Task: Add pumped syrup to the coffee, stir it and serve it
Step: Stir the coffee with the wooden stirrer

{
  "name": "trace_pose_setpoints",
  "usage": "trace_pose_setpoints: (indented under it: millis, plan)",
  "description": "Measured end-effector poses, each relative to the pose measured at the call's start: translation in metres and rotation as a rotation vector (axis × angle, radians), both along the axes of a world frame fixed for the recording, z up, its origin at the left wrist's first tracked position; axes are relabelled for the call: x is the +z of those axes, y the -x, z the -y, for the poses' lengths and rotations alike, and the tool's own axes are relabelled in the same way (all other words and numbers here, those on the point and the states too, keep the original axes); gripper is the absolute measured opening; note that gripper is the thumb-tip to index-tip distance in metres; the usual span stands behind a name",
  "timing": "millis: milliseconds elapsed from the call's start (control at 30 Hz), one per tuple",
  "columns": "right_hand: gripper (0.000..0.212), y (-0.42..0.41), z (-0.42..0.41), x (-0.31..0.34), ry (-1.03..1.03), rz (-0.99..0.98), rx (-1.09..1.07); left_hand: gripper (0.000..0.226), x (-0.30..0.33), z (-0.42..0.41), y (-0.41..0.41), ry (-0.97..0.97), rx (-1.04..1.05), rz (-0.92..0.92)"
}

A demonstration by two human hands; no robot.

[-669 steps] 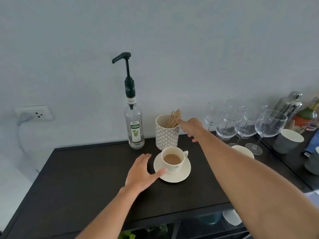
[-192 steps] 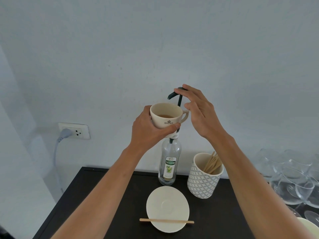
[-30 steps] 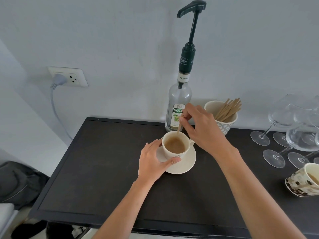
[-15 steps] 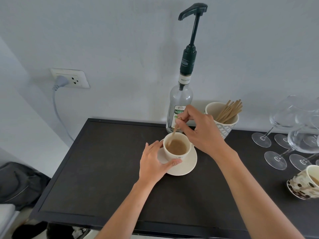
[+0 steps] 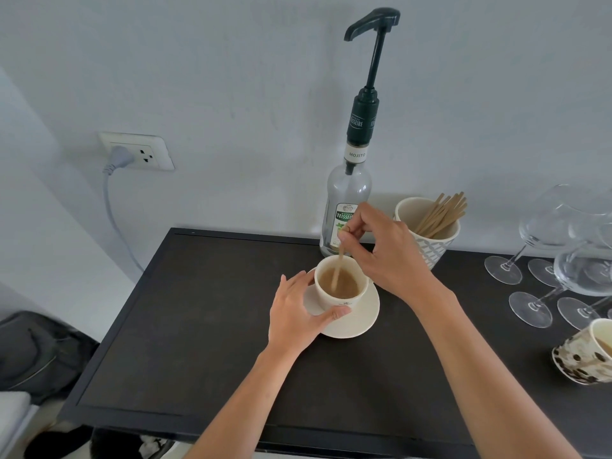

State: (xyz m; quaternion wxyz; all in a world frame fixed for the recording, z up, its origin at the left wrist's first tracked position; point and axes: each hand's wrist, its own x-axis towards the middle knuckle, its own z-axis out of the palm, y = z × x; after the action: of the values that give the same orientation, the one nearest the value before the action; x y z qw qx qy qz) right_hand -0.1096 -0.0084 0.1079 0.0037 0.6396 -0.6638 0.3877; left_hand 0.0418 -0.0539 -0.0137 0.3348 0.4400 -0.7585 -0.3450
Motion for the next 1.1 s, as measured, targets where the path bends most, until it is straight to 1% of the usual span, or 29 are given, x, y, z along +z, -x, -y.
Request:
trace_pose_setpoints:
  millis: [67, 133, 167, 200, 267, 300, 333, 400, 433, 467, 533, 567, 600, 667, 700, 733, 800, 833, 867, 933, 967, 1067, 1100]
  plan:
    - [0.015, 0.0024, 0.0017, -0.0013, 0.022, -0.021, -0.019, 0.086, -0.0012, 0.0005, 0.0, 0.004, 0.002, -0.001]
    - [0.01, 0.0034, 0.0022, -0.0008, 0.029, -0.17, -0.087, 0.086, -0.0024, 0.001, 0.0003, 0.006, 0.004, 0.0]
    - [0.009, 0.0037, 0.0028, -0.0028, 0.027, -0.199, -0.09, 0.086, -0.0028, 0.0013, 0.0003, 0.006, 0.005, 0.001]
    - [0.009, 0.002, 0.0015, -0.0025, 0.012, -0.165, -0.065, 0.086, -0.003, 0.0013, 0.0002, 0.006, 0.005, 0.001]
    - [0.013, -0.003, 0.0007, 0.0007, 0.003, -0.029, 0.006, 0.087, -0.0031, 0.0011, 0.0002, 0.004, 0.004, 0.001]
    - [0.014, -0.003, 0.002, 0.0, 0.02, -0.012, 0.018, 0.087, -0.0025, 0.0009, 0.0003, 0.004, 0.005, 0.004]
    - [0.014, -0.0015, 0.0034, -0.0011, 0.027, -0.031, -0.018, 0.087, -0.0019, 0.0007, 0.0003, 0.006, 0.008, 0.007]
    - [0.012, 0.0002, 0.004, -0.001, 0.032, -0.178, -0.1, 0.088, 0.0002, -0.0001, 0.0005, 0.0, 0.012, 0.011]
    - [0.01, 0.0012, 0.0045, -0.003, 0.03, -0.209, -0.103, 0.088, 0.0003, -0.0002, 0.0007, -0.007, 0.011, 0.012]
    - [0.01, 0.0, 0.0029, -0.0031, 0.013, -0.176, -0.075, 0.088, 0.0003, -0.0002, 0.0007, -0.012, 0.009, 0.012]
    - [0.013, -0.0041, 0.0016, 0.0005, -0.003, -0.037, 0.005, 0.089, 0.0005, -0.0003, 0.0007, -0.007, 0.007, 0.01]
    - [0.014, -0.004, 0.0025, -0.0001, 0.014, -0.018, 0.022, 0.089, 0.0004, -0.0001, 0.0006, 0.0, 0.007, 0.009]
    - [0.014, -0.0024, 0.0032, -0.0009, 0.023, -0.03, -0.014, 0.088, 0.0001, 0.0, 0.0005, 0.005, 0.008, 0.01]
    - [0.011, -0.0001, 0.0023, -0.0012, 0.026, -0.18, -0.101, 0.088, -0.0007, 0.0001, 0.0007, 0.004, 0.011, 0.011]
    - [0.009, 0.0007, 0.0021, -0.0029, 0.02, -0.208, -0.107, 0.088, -0.001, 0.0004, 0.0008, 0.007, 0.011, 0.009]
    - [0.01, -0.0004, 0.0003, -0.003, 0.003, -0.168, -0.077, 0.088, -0.0013, 0.0009, 0.0008, 0.015, 0.009, 0.003]
    - [0.012, -0.0042, -0.0009, -0.0005, -0.005, -0.025, 0.001, 0.089, -0.0024, 0.0015, 0.0012, 0.027, 0.005, -0.001]
    - [0.013, -0.0041, 0.0, -0.0013, 0.01, -0.005, 0.015, 0.089, -0.0025, 0.0014, 0.0013, 0.024, 0.006, 0.002]
    - [0.013, -0.0023, 0.0011, -0.0019, 0.014, -0.015, -0.018, 0.089, -0.0024, 0.0012, 0.0012, 0.019, 0.008, 0.005]
    - [0.011, 0.0004, 0.0017, -0.0019, 0.018, -0.147, -0.083, 0.09, -0.0012, 0.0007, 0.0009, 0.015, 0.011, 0.008]
    - [0.01, 0.0008, 0.0019, -0.0027, 0.015, -0.167, -0.079, 0.09, -0.0011, 0.0008, 0.0006, 0.013, 0.011, 0.011]
    - [0.013, -0.004, -0.0004, 0.0012, -0.014, -0.008, 0.005, 0.09, -0.0029, 0.0018, 0.0006, 0.009, 0.006, 0.015]
    - [0.014, -0.0036, 0.0008, 0.001, 0.003, 0.003, 0.012, 0.089, -0.0035, 0.0022, 0.0007, 0.015, 0.007, 0.014]
